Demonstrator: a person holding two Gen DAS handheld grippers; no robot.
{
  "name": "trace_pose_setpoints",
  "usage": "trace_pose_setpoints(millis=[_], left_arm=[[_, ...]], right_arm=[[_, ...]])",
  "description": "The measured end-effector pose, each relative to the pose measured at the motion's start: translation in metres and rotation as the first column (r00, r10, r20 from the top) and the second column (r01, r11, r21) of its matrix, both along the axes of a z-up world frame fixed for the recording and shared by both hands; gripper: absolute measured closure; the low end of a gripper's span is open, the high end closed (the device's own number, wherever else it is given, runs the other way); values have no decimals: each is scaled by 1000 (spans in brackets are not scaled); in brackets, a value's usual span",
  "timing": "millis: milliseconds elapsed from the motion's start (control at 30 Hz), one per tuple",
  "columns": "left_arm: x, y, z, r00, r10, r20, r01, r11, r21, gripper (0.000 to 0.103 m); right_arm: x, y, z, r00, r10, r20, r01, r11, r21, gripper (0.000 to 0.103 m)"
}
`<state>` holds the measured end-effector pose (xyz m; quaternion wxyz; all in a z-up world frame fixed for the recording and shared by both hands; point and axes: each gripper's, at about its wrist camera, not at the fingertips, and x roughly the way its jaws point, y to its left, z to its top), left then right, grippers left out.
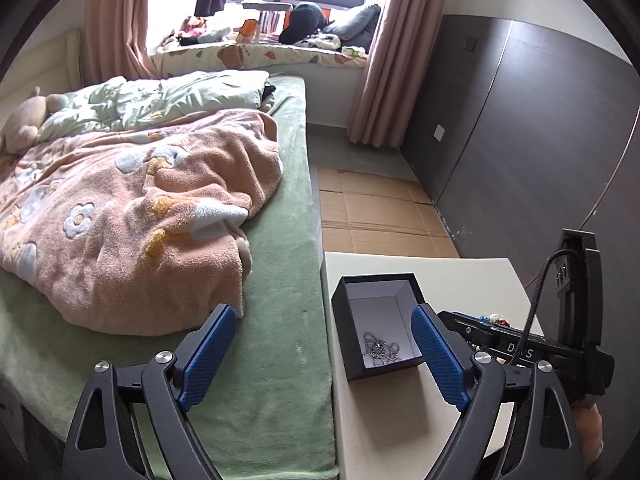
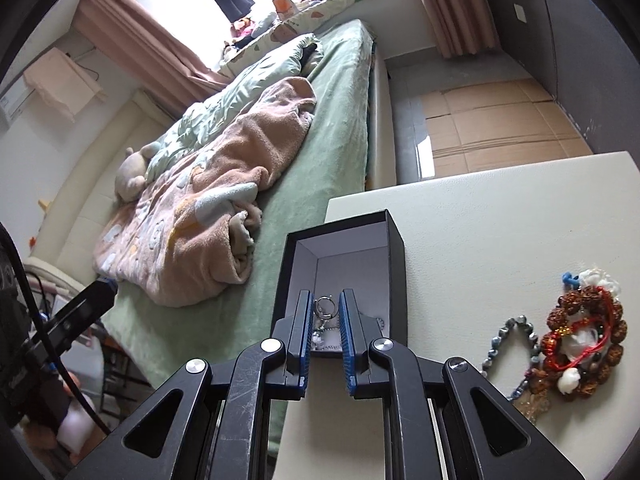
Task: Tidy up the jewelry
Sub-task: 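Carry the silver ring with the right tool into the black box and release, then close the left tool on the gold butterfly pendant beside the beads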
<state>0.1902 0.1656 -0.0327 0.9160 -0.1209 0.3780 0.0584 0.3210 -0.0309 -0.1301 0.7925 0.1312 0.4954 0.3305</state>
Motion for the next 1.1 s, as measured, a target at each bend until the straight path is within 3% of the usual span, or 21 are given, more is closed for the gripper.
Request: trace_pose_setpoints(millis=[33, 67, 133, 167, 567, 933, 1100], left_arm=[[0, -2, 0, 1000, -2, -2, 2, 1000, 4, 13], [0, -2, 0, 1000, -4, -3, 4, 1000, 6, 13], [1, -7, 0, 1000, -14, -5, 14, 1000, 11, 13], [2, -9, 0, 1000, -17, -7, 17, 1000, 10, 13], [16, -71, -13, 988, -151, -32, 151, 989, -7, 13], [29, -142, -39, 950, -298, -88, 298, 954, -15, 13], [34, -172, -53, 926, -358, -122, 358, 934, -21, 29]], right_arm=[[2, 1, -2, 1000, 3, -12, -3, 1000, 0, 78], [4, 1, -3, 1000, 1, -24, -1, 1000, -5, 60], [3, -5, -3, 999, -19, -30, 19, 1000, 1, 44], [2, -9, -2, 999, -25, -27, 25, 1000, 10, 42], [-28, -92, 12, 988, -151, 2, 151, 988, 20, 42], [-51, -162, -7, 960, -278, -26, 279, 960, 8, 42], [-60, -192, -19, 944, -327, -40, 328, 945, 1, 42]])
